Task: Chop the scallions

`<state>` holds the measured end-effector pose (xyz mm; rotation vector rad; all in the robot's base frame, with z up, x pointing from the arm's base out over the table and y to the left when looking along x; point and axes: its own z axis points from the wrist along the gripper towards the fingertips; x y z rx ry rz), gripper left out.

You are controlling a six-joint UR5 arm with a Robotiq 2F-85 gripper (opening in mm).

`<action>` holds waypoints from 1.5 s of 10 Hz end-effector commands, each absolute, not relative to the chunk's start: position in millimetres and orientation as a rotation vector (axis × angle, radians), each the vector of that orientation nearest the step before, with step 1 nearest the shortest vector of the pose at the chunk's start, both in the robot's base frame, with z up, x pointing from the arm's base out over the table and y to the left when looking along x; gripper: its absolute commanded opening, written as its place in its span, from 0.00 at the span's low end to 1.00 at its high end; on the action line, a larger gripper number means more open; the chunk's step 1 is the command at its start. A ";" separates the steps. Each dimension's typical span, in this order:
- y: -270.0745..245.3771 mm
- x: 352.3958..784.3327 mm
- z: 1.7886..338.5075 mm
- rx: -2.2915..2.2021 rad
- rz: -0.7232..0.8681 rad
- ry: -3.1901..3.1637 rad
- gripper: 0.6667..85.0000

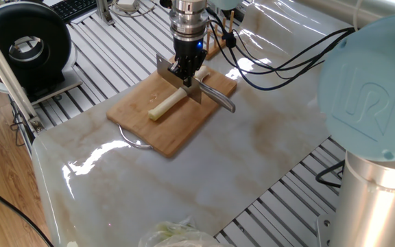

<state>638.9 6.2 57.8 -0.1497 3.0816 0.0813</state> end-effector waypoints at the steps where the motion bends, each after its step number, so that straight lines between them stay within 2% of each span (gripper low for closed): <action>1: 8.6 641.2 54.1 -0.138 0.093 3.069 0.01; 3: 4.8 634.0 67.8 -0.170 0.131 3.092 0.01; 8: 2.7 637.3 51.6 -0.153 0.111 3.081 0.01; 12: 1.3 632.6 67.2 -0.172 0.170 3.129 0.01; 15: 1.9 635.5 51.1 -0.152 0.171 3.120 0.01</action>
